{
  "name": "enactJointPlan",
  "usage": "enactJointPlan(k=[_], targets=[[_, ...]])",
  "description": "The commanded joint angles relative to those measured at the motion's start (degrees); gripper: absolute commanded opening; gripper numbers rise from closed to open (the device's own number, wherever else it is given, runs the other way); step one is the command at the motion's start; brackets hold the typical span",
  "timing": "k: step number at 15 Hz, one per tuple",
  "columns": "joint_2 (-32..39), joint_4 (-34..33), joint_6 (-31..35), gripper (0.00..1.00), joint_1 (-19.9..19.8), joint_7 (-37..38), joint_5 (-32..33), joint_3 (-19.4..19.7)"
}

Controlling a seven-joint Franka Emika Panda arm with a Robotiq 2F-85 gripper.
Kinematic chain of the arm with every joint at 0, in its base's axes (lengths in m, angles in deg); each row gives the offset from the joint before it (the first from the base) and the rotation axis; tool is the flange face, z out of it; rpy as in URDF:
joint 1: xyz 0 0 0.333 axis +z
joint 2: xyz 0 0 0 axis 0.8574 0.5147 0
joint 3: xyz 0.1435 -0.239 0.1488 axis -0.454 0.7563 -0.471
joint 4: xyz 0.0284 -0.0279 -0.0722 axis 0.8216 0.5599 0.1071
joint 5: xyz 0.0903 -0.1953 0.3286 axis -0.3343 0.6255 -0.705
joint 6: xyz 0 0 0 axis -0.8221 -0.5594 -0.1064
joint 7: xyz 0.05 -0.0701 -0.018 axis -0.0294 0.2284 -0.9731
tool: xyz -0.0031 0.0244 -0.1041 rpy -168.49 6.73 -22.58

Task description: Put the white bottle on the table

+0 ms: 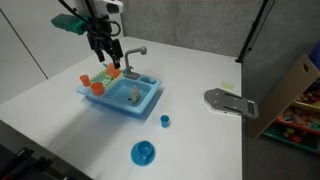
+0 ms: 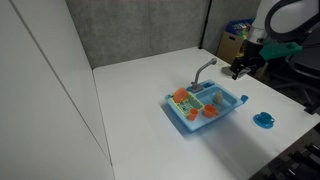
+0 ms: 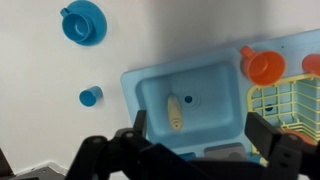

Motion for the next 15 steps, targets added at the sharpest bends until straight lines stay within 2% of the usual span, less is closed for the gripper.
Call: enactJointPlan(k=[1,3,4,13,15], targets=[[4.28,-3.86,0.35,1.00,0.88,4.66,1.89,1.02],[4.87,-4.81,-1.70,1.00,0.81,3.43,0.42,0.96],[3.80,-2.46,0.37,1.00,0.77,2.55,0.52,0.95],[5.02,-3.63,0.47,1.00,0.86,3.18,1.79,1.54],[6.00,-4.29,0.68,1.00,0.56,1.19,1.82,1.61]])
